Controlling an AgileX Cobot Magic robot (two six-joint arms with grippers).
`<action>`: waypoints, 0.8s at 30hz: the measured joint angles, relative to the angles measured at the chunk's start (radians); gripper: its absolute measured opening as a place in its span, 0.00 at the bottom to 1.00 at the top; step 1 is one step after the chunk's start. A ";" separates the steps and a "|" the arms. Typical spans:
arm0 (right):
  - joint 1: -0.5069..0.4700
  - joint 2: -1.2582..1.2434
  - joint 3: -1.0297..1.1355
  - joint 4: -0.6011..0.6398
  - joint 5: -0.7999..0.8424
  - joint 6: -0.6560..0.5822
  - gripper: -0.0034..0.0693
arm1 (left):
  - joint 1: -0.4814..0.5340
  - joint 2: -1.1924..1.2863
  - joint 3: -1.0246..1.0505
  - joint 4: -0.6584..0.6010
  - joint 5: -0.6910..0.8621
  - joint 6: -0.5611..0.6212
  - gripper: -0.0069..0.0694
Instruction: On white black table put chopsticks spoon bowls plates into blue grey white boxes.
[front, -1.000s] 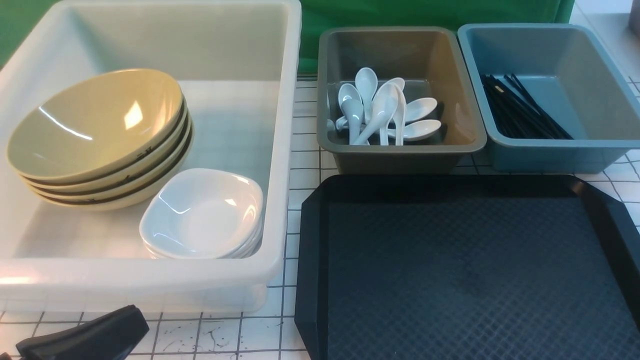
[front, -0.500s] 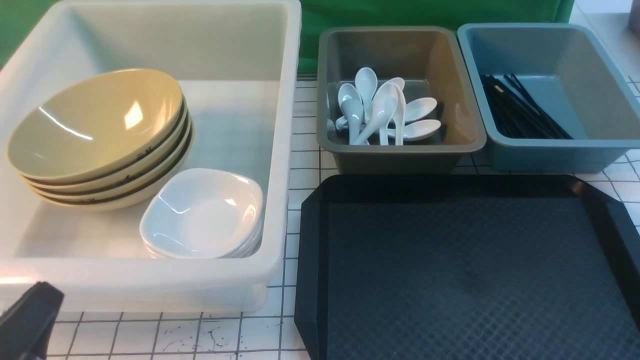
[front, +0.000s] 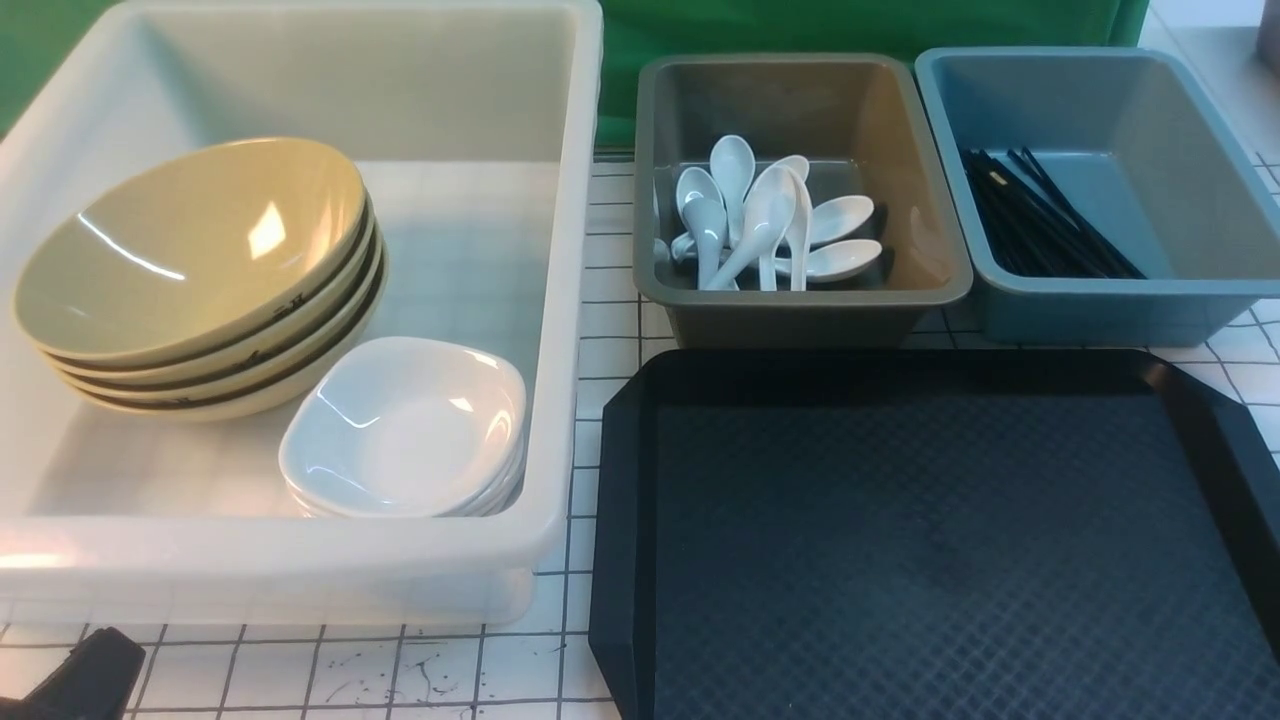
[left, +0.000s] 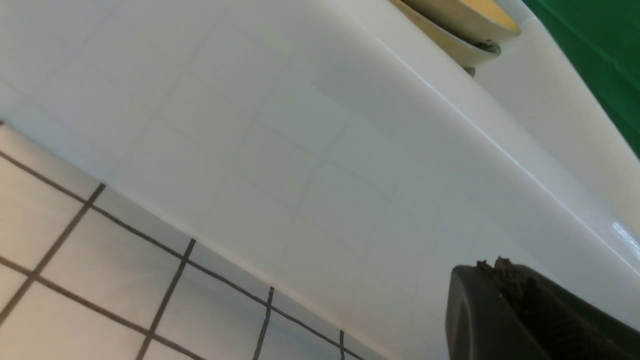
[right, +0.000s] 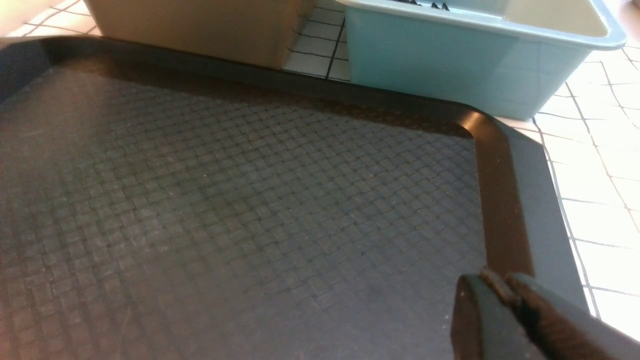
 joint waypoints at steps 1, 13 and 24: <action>0.000 0.000 0.000 0.000 0.000 0.000 0.14 | 0.000 0.000 0.000 0.000 0.000 0.000 0.09; 0.000 0.000 0.000 0.000 0.000 0.000 0.16 | 0.000 0.000 0.000 0.000 -0.002 0.000 0.09; 0.000 0.000 0.000 0.000 0.000 0.000 0.18 | 0.000 0.000 0.000 0.000 -0.002 0.000 0.09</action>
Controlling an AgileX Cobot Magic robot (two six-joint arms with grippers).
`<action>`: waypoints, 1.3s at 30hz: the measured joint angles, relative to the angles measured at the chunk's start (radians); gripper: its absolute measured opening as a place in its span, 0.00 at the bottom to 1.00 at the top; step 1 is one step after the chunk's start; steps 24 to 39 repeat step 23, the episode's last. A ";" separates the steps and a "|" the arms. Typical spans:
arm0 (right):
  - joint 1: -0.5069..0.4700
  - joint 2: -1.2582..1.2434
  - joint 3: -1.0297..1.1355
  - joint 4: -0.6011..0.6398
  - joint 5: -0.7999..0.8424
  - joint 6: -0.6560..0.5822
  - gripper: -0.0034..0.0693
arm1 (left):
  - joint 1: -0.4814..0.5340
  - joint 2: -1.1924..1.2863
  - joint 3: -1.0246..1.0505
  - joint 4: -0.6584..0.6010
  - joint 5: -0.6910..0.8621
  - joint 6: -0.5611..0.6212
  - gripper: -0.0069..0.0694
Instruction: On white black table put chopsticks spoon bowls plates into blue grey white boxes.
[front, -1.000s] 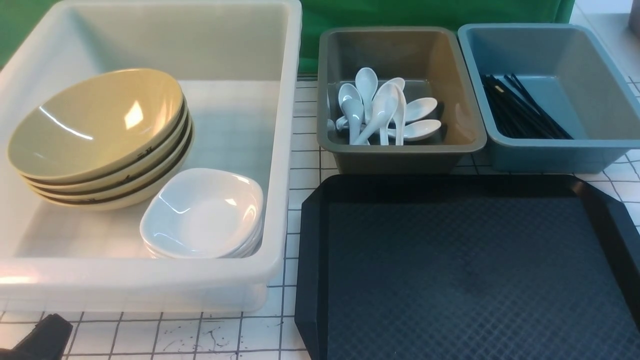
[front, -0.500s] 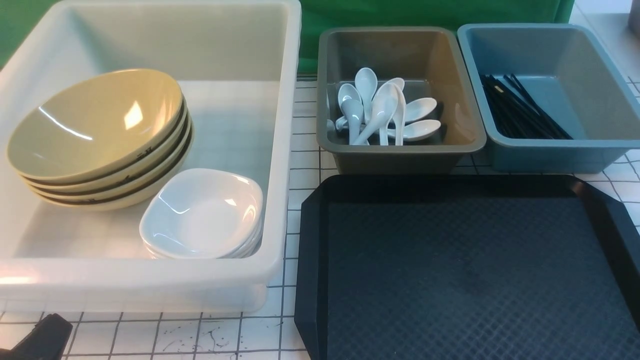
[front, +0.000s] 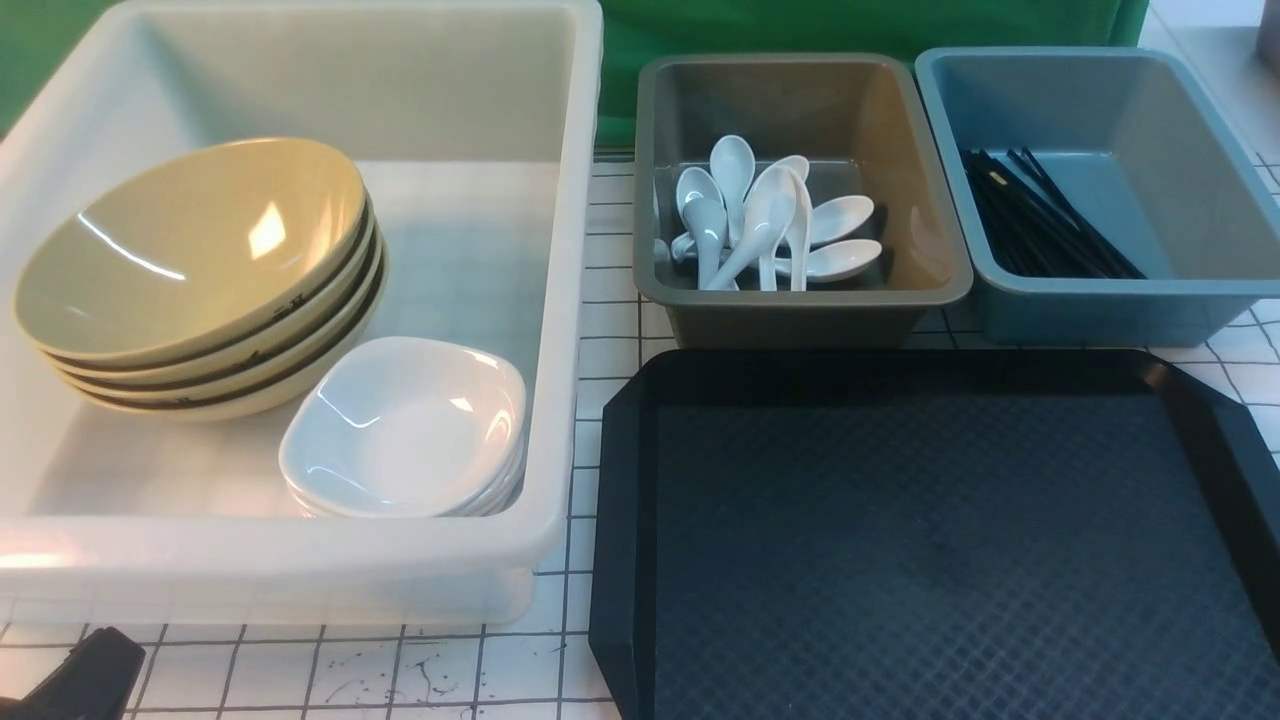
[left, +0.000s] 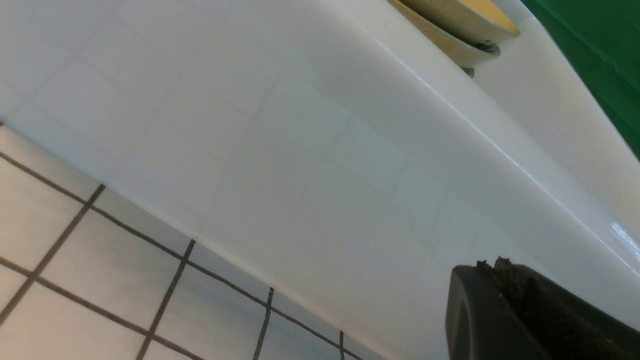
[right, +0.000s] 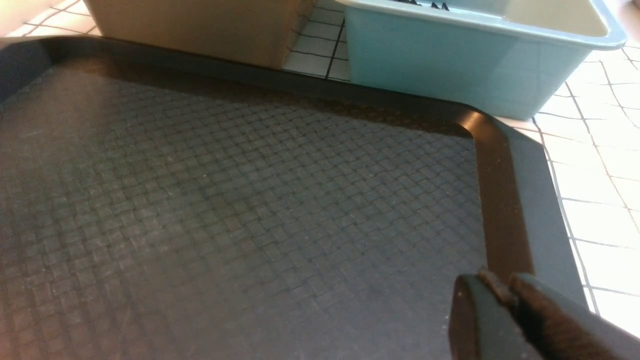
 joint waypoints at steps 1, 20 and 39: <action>0.000 0.000 0.000 0.000 0.000 0.000 0.18 | 0.000 0.000 0.000 0.000 0.000 0.000 0.09; 0.000 0.000 0.000 0.000 0.000 0.000 0.21 | 0.000 0.000 0.000 0.000 0.000 0.000 0.09; 0.000 0.000 0.000 0.000 0.000 0.000 0.21 | 0.000 0.000 0.000 0.000 0.000 0.000 0.09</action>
